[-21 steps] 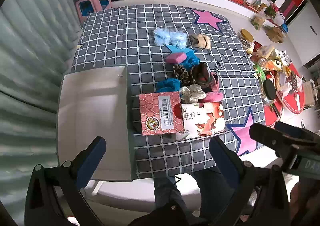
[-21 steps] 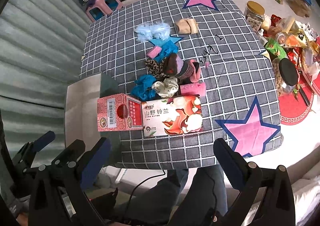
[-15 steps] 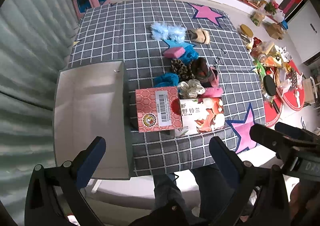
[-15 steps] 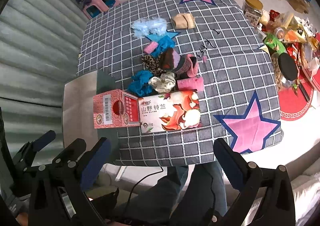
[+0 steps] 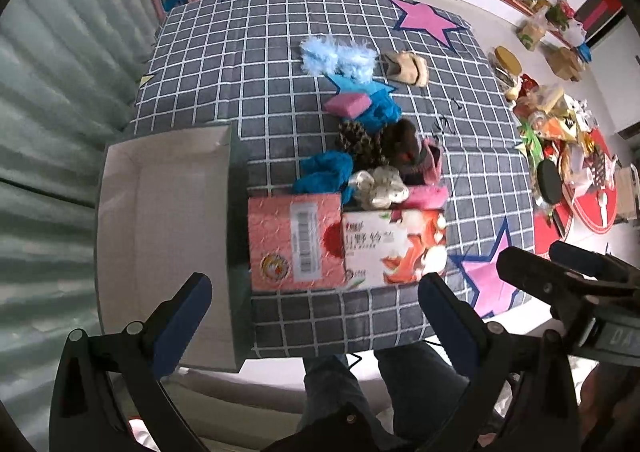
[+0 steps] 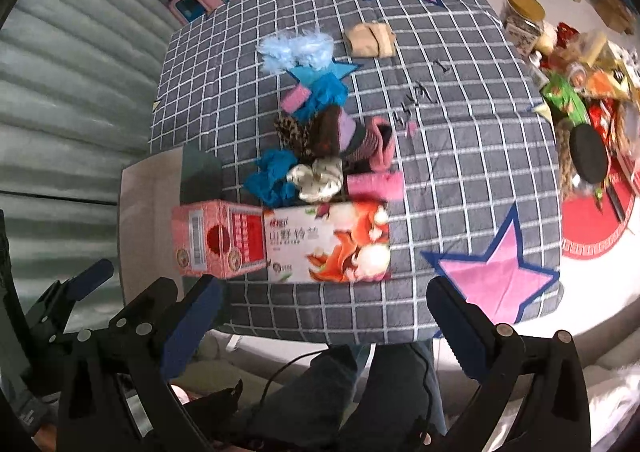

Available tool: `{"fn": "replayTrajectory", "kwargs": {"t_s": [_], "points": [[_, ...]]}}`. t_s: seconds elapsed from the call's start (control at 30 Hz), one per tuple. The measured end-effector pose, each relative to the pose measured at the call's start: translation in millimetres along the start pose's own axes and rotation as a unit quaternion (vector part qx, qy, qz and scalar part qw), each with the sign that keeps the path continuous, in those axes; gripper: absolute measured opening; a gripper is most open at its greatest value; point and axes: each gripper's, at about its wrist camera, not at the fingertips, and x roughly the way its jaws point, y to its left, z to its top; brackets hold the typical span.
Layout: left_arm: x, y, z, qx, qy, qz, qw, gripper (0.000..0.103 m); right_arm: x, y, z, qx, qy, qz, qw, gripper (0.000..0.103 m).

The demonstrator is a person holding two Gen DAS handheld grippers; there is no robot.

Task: Organize soft objects
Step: 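Move both tools toward the pile of soft items on the bed, then grasp the light-blue fluffy fabric with left tool while right tool grasps the beige sock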

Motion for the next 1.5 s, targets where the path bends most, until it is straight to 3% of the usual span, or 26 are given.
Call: {"fn": "replayTrajectory", "kwargs": {"t_s": [0.43, 1.03, 1.5], "points": [[5.6, -21.4, 49.5, -0.018, 0.012, 0.023, 0.9995, 0.103, 2.6, -14.8, 61.1, -0.021, 0.014, 0.014, 1.000, 0.103], [32.7, -46.1, 96.4, -0.025, 0.044, 0.016, 0.9986, 0.103, 18.7, -55.1, 110.2, -0.008, 0.038, 0.014, 0.999, 0.103], [113.8, -55.2, 199.0, -0.034, 0.046, 0.013, 0.9983, 0.103, 74.0, -87.9, 183.1, 0.000, 0.052, -0.004, 0.999, 0.103]]}}
